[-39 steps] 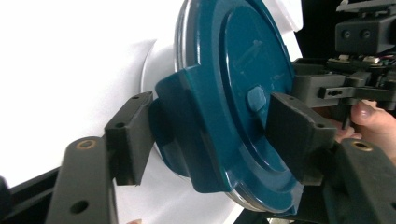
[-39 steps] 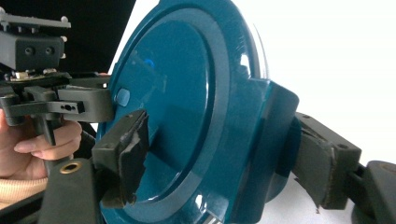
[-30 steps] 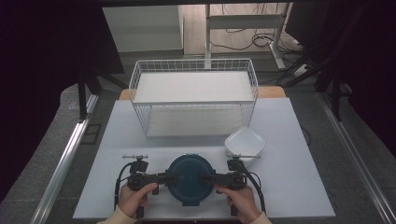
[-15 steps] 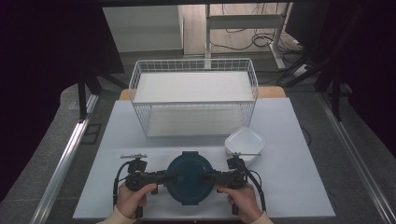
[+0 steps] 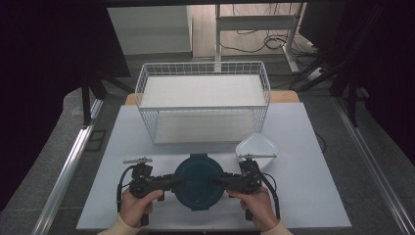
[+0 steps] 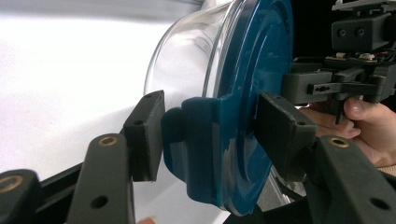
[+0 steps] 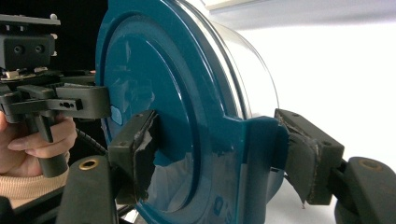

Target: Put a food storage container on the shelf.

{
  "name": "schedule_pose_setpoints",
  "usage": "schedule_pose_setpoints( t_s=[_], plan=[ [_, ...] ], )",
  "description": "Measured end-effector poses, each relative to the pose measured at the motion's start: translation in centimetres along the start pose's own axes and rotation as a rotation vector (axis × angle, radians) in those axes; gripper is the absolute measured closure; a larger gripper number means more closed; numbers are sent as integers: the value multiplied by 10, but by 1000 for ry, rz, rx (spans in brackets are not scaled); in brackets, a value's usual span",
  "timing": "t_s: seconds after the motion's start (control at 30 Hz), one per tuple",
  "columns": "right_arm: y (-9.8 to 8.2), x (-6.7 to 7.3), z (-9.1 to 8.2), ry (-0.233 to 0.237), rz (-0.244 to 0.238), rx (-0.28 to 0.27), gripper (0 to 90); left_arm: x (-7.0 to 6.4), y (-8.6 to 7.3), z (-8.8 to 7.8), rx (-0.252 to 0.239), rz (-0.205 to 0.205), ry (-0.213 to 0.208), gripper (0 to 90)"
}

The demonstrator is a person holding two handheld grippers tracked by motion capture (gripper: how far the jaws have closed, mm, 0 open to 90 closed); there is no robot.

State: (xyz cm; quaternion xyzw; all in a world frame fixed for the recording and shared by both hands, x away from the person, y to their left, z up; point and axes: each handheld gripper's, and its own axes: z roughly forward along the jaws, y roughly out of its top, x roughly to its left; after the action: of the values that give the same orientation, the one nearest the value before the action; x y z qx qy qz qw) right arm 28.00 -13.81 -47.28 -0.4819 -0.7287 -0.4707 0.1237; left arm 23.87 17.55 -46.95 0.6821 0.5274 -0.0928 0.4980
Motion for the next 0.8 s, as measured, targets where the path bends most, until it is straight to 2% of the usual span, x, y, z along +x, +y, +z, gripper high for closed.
schedule_pose_setpoints(
  t_s=[0.13,0.43,0.5,0.8],
  plan=[
    [3,2,-2,4,-11,-10,322,-4,3,-3,-7,23,5,449],
    [8,7,-9,10,-39,-23,325,-11,9,-6,-20,47,6,451],
    [13,10,-12,11,-57,-32,328,-14,13,-8,-29,58,8,450],
    [30,13,-25,16,-80,-66,331,-27,37,-8,-50,113,7,451]
  ],
)
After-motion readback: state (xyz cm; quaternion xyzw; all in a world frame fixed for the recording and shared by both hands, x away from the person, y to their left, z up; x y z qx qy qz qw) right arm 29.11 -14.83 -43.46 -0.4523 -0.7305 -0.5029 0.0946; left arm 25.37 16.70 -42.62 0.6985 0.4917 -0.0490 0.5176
